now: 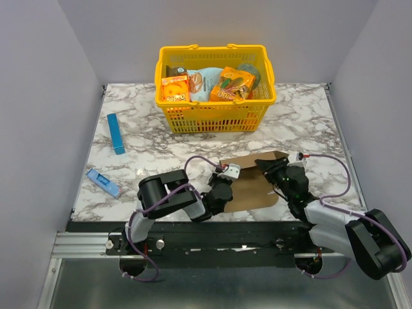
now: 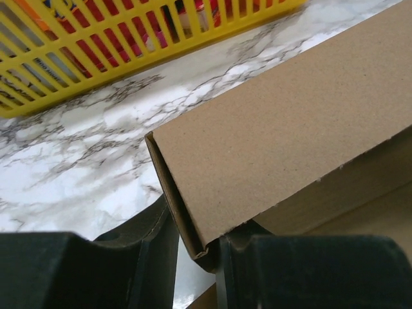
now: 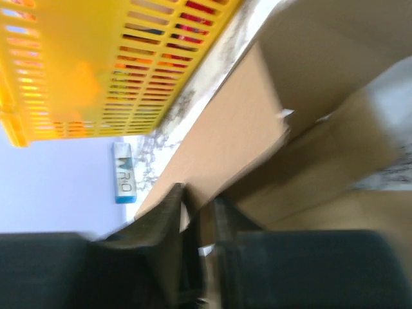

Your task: Fold the paper box

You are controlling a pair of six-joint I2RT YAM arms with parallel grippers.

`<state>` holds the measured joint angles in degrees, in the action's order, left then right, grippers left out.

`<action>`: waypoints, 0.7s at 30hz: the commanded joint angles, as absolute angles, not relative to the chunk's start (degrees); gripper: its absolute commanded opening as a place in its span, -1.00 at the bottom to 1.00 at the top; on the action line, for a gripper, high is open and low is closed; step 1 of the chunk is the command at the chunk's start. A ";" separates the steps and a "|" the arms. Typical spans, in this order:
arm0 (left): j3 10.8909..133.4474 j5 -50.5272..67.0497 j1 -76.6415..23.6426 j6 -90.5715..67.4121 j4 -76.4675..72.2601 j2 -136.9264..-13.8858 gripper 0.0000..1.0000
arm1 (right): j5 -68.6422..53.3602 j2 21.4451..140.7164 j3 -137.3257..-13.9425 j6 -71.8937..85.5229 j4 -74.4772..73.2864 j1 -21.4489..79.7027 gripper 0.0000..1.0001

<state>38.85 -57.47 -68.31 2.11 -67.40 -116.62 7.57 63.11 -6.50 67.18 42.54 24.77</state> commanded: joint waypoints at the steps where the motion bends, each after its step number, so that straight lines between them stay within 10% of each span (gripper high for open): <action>1: 33.84 -62.49 -66.36 6.50 -66.18 -114.00 -0.69 | 13.62 58.81 -8.35 60.21 31.04 23.73 -0.19; 9: 31.64 -57.57 -66.36 2.11 -61.61 -109.16 0.65 | 9.50 51.69 -10.98 54.59 23.21 23.73 0.38; 21: 26.55 -49.78 -64.79 -9.55 -47.13 -90.63 0.98 | 8.34 38.59 -15.90 41.40 10.55 23.64 0.66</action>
